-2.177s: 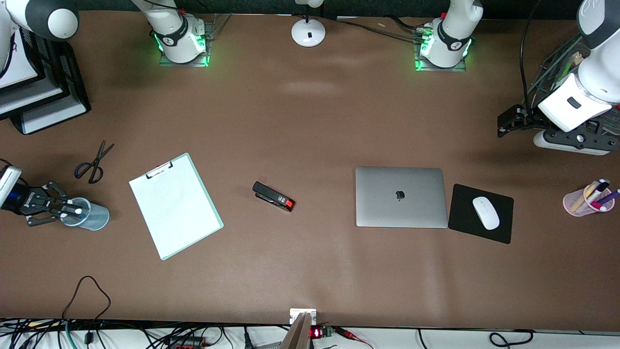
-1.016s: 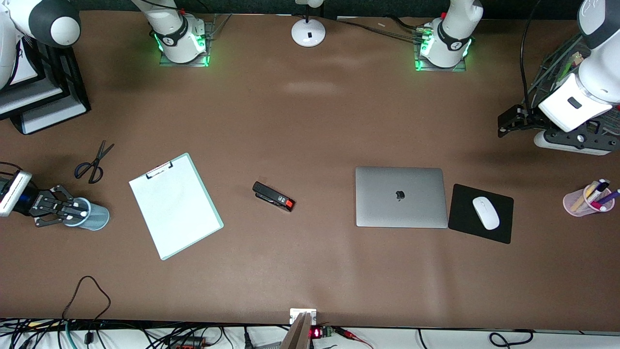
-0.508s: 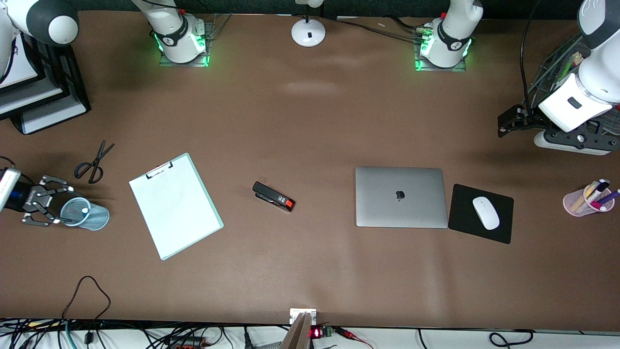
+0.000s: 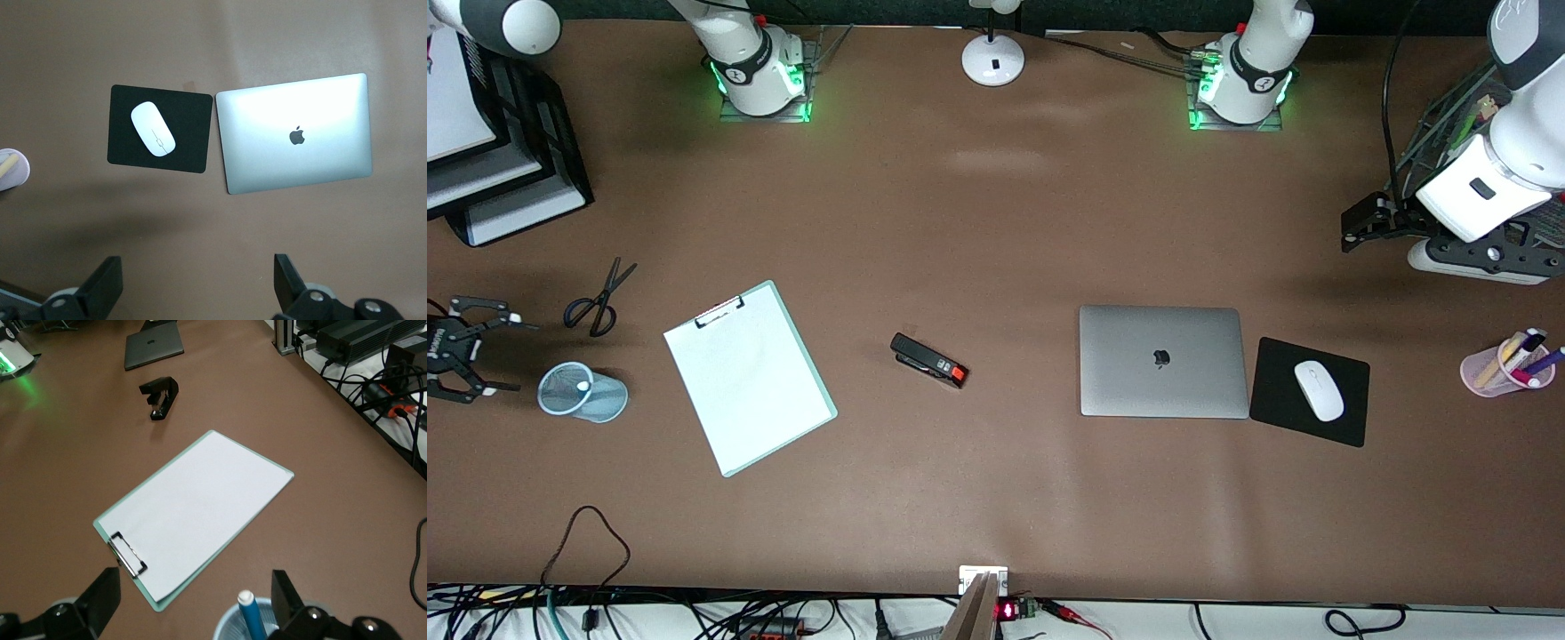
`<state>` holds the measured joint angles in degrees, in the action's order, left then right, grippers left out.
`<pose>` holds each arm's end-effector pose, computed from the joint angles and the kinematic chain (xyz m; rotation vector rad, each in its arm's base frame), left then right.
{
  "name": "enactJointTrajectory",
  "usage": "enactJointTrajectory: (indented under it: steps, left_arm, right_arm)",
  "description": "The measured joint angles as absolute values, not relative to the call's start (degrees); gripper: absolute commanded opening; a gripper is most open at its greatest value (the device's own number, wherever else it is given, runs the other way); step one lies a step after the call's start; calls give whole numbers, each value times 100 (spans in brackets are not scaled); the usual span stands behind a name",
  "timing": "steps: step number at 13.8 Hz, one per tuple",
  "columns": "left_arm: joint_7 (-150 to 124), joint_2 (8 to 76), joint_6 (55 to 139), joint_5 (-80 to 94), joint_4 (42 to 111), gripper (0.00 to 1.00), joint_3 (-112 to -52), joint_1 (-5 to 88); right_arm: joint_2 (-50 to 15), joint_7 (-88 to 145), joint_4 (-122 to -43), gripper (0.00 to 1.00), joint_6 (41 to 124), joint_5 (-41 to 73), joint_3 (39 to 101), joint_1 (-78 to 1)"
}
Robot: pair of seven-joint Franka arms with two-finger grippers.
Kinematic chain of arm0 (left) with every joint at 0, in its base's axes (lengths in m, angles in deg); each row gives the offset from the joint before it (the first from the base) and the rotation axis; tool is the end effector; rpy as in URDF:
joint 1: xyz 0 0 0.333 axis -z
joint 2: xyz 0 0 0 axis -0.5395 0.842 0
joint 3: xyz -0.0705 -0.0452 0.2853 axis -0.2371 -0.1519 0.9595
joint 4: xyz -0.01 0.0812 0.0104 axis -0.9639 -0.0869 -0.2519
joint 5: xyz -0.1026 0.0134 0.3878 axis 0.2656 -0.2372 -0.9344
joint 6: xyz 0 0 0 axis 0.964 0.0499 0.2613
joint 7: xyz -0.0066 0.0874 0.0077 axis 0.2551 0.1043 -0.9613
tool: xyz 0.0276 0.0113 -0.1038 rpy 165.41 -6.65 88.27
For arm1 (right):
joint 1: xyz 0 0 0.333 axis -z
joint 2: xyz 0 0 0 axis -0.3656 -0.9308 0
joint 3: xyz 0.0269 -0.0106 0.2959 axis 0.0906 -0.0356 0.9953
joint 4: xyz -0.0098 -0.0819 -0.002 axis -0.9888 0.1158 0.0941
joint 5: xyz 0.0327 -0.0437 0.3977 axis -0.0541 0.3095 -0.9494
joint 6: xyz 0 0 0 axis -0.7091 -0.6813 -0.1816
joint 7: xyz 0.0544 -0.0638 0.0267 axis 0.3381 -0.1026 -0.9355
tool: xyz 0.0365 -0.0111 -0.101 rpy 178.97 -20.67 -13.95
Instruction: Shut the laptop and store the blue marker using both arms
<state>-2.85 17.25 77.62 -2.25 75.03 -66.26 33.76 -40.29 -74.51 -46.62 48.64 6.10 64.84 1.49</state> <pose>0.5723 -0.0389 0.5430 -3.1346 0.2003 0.0304 0.6580 -0.2833 0.3278 -1.9614 -1.4248 -0.6331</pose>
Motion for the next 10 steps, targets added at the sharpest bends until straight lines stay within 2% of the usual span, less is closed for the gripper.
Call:
enactJointTrajectory:
  steps: [4,10]
  left_arm:
    - [-285,1726,7761,-225,7503,100,-6622,3376]
    - [-285,1726,7761,-225,7503,100,-6604,3373]
  right_arm:
    - [-3696,-6440,-4290,100,4554,1051,6486,-205]
    - [-3149,-4657,-4216,100,4540,1790,6496,-1105]
